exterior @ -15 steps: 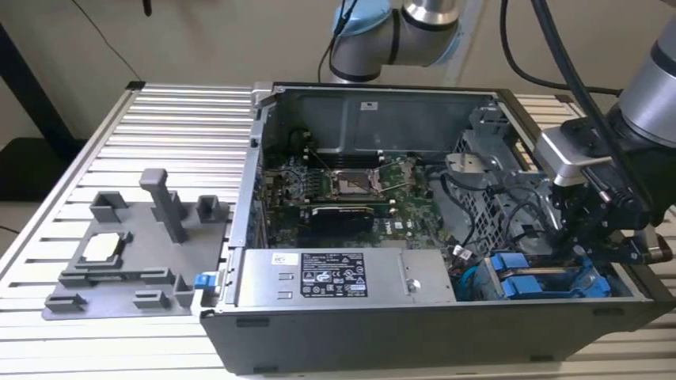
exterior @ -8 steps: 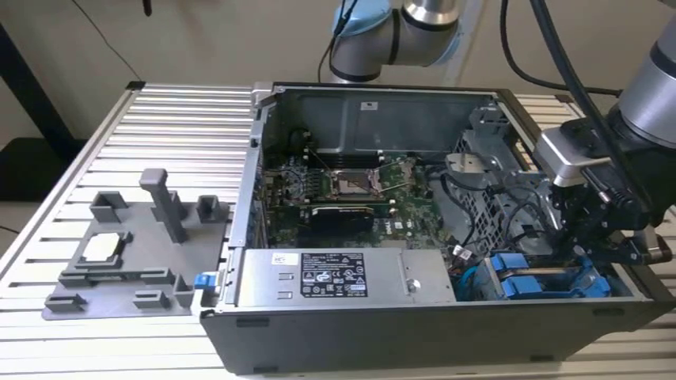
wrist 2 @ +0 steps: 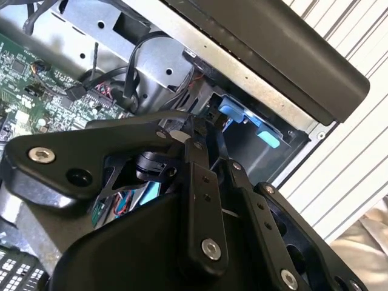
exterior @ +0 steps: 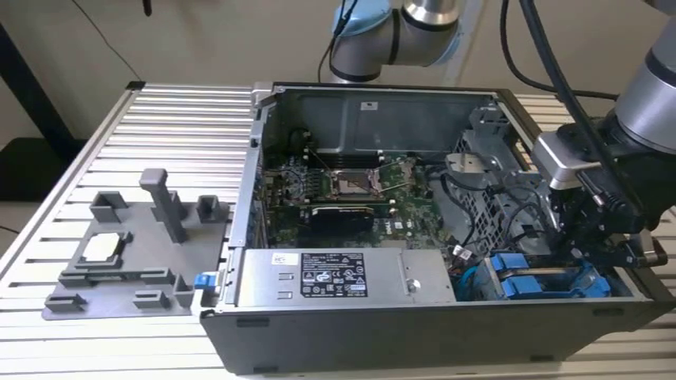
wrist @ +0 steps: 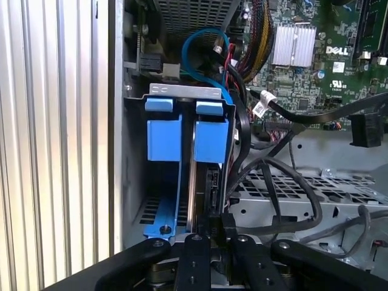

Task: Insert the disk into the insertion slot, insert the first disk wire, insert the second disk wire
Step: 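Insert the first disk wire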

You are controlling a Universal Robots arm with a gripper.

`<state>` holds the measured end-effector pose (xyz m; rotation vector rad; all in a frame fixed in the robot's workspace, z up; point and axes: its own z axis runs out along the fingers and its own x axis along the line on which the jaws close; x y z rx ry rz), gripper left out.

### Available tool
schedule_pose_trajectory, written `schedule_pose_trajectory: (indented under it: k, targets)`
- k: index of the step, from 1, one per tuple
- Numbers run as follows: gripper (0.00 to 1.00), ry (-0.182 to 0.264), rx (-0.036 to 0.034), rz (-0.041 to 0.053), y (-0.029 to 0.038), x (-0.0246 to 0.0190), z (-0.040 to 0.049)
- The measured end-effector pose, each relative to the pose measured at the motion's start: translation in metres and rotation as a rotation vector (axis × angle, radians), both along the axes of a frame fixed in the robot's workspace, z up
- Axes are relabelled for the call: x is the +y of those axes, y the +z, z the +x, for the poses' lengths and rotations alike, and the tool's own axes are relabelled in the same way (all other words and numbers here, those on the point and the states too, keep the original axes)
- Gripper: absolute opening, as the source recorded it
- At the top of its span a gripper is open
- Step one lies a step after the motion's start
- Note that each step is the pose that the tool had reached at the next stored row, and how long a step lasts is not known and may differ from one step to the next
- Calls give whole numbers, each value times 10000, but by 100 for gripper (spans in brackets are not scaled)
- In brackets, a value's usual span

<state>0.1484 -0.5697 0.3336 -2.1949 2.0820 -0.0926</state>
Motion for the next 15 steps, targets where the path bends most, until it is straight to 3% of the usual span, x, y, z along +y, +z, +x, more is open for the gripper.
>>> schedule_pose_trajectory:
  k: [12,15]
  targets:
    - [20,-34,0,14,-17,0,0]
    - [27,-34,1,11,39,0,0]
